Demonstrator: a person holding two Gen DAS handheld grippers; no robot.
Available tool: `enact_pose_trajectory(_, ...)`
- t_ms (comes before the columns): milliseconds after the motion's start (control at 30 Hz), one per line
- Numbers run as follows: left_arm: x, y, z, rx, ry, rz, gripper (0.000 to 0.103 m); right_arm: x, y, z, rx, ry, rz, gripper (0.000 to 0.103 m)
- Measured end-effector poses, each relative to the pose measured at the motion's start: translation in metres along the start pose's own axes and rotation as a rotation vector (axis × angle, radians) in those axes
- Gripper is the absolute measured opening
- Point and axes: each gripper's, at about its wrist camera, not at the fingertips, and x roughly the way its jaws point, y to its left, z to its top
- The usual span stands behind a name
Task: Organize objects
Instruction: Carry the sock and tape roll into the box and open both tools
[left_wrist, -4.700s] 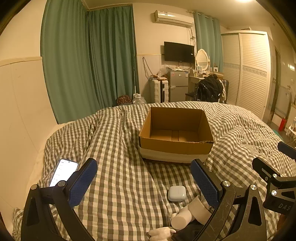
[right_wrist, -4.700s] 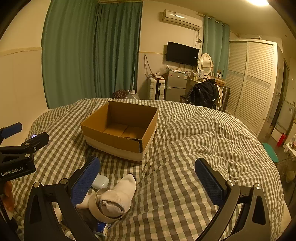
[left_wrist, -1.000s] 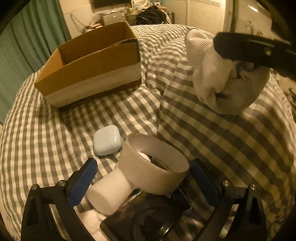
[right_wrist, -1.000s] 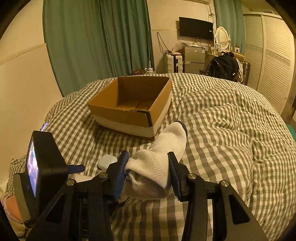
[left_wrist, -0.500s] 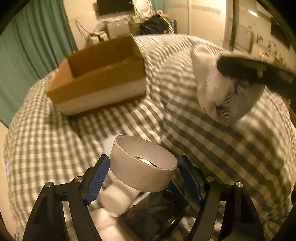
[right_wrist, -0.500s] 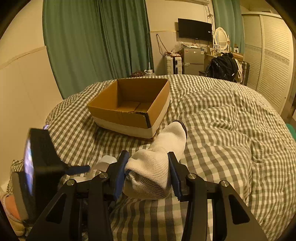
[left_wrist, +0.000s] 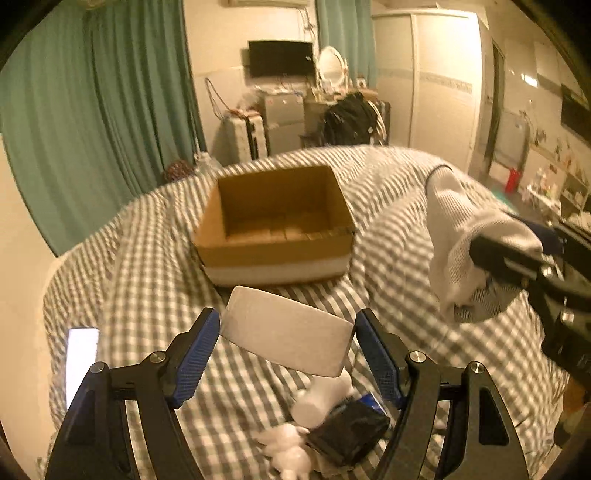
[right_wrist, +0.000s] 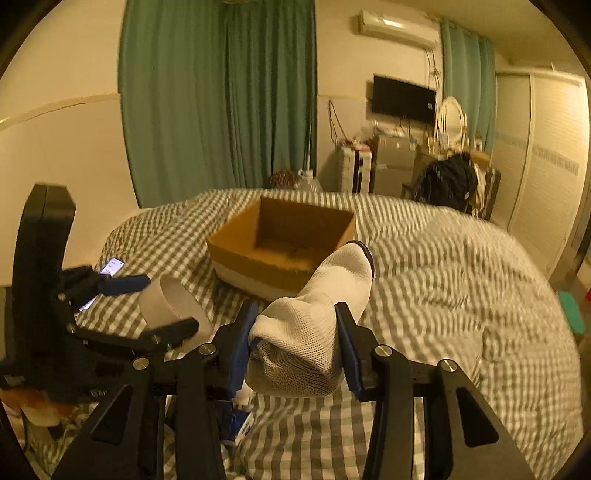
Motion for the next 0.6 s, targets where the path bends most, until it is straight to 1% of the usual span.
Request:
enact_pose_trajectory(67,-0.007,0.006,0.010,-0.004,-0.021,0.015,0.077,-0.004,0.006,0.008,-0.023,-0.018,-0.009,0.042)
enact_pose_trajectory(133,-0.014,0.014,0.023,-0.006,-0.049,0.032,0.077,-0.006,0.011,0.016,-0.040,-0.031,0.003,0.042)
enact_pose_trajectory(300,-0.014,0.029,0.056,-0.022,-0.093,0.050,0.077,0.000,0.020,0.044,-0.103,-0.063,0.013,0.042)
enact_pose_trajectory(433,-0.002,0.043,0.087,-0.019,-0.128,0.082,0.077,0.008,0.019,0.069,-0.135,-0.098,0.020,0.042)
enact_pose_trajectory(600,0.024,0.055,0.116,-0.018,-0.136,0.118,0.077,0.039,0.018,0.102,-0.180,-0.113,-0.004,0.042)
